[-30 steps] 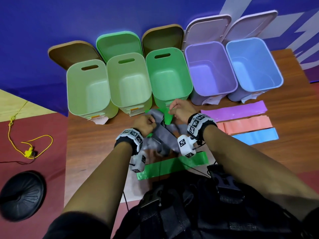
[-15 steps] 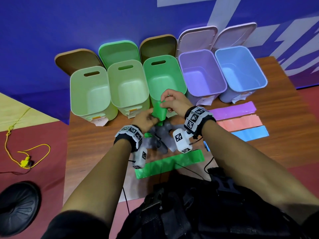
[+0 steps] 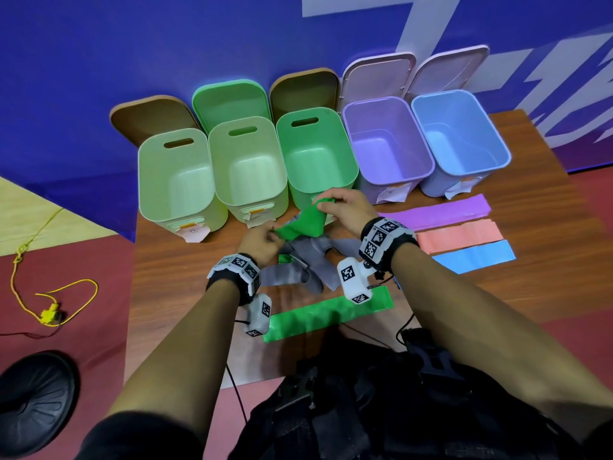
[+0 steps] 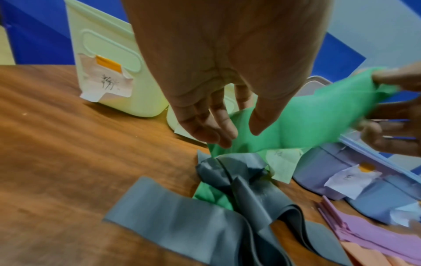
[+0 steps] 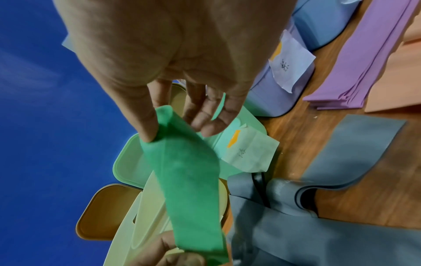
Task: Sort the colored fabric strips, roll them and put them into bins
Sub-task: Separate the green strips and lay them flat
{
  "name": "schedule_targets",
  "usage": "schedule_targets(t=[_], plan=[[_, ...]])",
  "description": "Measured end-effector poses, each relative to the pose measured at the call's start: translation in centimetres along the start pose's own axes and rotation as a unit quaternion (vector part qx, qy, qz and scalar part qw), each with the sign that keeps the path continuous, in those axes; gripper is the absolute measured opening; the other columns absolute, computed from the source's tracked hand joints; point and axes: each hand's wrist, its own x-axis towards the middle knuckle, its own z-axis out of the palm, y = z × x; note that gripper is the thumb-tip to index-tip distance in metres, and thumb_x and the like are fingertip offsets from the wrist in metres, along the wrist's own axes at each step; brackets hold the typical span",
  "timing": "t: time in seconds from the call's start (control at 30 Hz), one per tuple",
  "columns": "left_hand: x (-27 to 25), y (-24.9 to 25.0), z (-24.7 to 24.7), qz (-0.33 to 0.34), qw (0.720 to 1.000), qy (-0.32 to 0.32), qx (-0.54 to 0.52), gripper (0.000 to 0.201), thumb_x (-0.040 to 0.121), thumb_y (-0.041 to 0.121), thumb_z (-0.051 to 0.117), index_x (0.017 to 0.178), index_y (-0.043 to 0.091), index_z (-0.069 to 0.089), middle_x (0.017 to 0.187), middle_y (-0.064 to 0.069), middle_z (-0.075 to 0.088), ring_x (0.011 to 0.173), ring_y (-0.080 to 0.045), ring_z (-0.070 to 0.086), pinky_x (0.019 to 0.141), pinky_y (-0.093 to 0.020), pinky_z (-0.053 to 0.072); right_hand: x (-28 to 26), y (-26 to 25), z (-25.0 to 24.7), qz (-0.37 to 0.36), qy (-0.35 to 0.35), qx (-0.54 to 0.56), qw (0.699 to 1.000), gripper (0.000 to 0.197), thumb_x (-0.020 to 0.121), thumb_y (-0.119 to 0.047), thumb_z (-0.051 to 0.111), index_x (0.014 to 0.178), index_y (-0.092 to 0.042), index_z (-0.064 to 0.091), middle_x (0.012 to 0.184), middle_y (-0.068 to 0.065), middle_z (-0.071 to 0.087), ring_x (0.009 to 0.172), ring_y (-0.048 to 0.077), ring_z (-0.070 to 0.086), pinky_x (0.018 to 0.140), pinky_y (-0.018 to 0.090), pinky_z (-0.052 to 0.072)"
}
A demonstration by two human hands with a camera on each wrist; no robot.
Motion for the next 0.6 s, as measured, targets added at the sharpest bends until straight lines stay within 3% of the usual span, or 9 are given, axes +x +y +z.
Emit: schedule_targets(t=[0.07, 0.13, 0.23, 0.3, 0.37, 0.47, 0.6], plan=[[0.0, -0.3, 0.2, -0.018, 1.0, -0.009, -0.001, 0.016, 0.088, 0.007, 0.057, 0.089, 0.023, 0.056, 0.073, 0.001, 0.061, 0.072, -0.022, 0.055, 0.066, -0.028, 0.041, -0.1, 0.0, -0.2, -0.003, -0.004, 0.023, 1.0, 0.017, 0.09, -0.009, 0.069, 0.086, -0.024, 0.074, 0.072, -0.016, 0.068, 0.068, 0.0, 0.058, 0.07, 0.02, 0.046], [0.3, -0.9, 0.5, -0.033, 0.999, -0.015, 0.014, 0.017, 0.088, 0.008, 0.056, 0.096, 0.022, 0.063, 0.077, -0.001, 0.065, 0.078, -0.027, 0.062, 0.069, -0.029, 0.046, -0.1, -0.2, -0.5, 0.003, -0.01, 0.038, 0.999, 0.016, 0.091, -0.01, 0.068, 0.088, -0.024, 0.074, 0.07, -0.017, 0.067, 0.069, -0.002, 0.059, 0.073, 0.02, 0.048], [0.6, -1.3, 0.8, -0.037, 0.997, -0.025, 0.068, 0.017, 0.088, 0.013, 0.059, 0.103, 0.014, 0.066, 0.088, -0.009, 0.069, 0.086, -0.033, 0.063, 0.072, -0.033, 0.048, 0.1, -0.4, -1.1, 0.02, -0.028, 0.054, 0.998, 0.02, 0.093, -0.012, 0.065, 0.089, -0.029, 0.074, 0.091, 0.0, 0.073, 0.093, 0.016, 0.067, 0.088, 0.035, 0.054], [1.0, -1.6, 1.1, -0.039, 0.995, -0.025, 0.089, 0.015, 0.088, 0.011, 0.061, 0.102, 0.011, 0.065, 0.087, -0.007, 0.065, 0.084, -0.03, 0.06, 0.067, -0.029, 0.043, 0.3, -0.6, -1.2, 0.029, -0.044, 0.066, 0.996, 0.024, 0.094, -0.006, 0.06, 0.091, -0.026, 0.073, 0.105, 0.014, 0.072, 0.107, 0.03, 0.067, 0.093, 0.042, 0.054], [1.1, -1.8, 1.4, -0.044, 0.994, -0.013, 0.099, 0.012, 0.085, 0.006, 0.057, 0.095, 0.01, 0.061, 0.081, -0.003, 0.062, 0.078, -0.028, 0.057, 0.061, -0.027, 0.038, 0.3, -0.7, -1.3, 0.033, -0.053, 0.086, 0.994, 0.027, 0.093, 0.001, 0.056, 0.093, -0.021, 0.071, 0.105, 0.019, 0.071, 0.103, 0.03, 0.068, 0.09, 0.041, 0.056], [1.8, -2.5, 1.8, -0.066, 0.99, -0.024, 0.126, 0.01, 0.08, 0.006, 0.057, 0.089, 0.008, 0.052, 0.072, -0.004, 0.056, 0.07, -0.029, 0.053, 0.058, -0.03, 0.037, 0.7, -0.6, -1.4, 0.045, -0.041, 0.116, 0.991, 0.023, 0.094, 0.004, 0.052, 0.1, -0.012, 0.067, 0.1, 0.016, 0.068, 0.091, 0.023, 0.067, 0.078, 0.032, 0.057], [2.8, -3.1, 2.0, -0.066, 0.974, -0.104, 0.191, 0.007, 0.079, 0.011, 0.064, 0.076, 0.01, 0.07, 0.077, -0.01, 0.065, 0.076, -0.033, 0.059, 0.064, -0.032, 0.044, 1.4, -0.8, -1.3, 0.077, -0.029, 0.136, 0.987, 0.018, 0.094, 0.0, 0.055, 0.1, -0.01, 0.069, 0.094, 0.016, 0.066, 0.077, 0.02, 0.066, 0.063, 0.024, 0.056]])
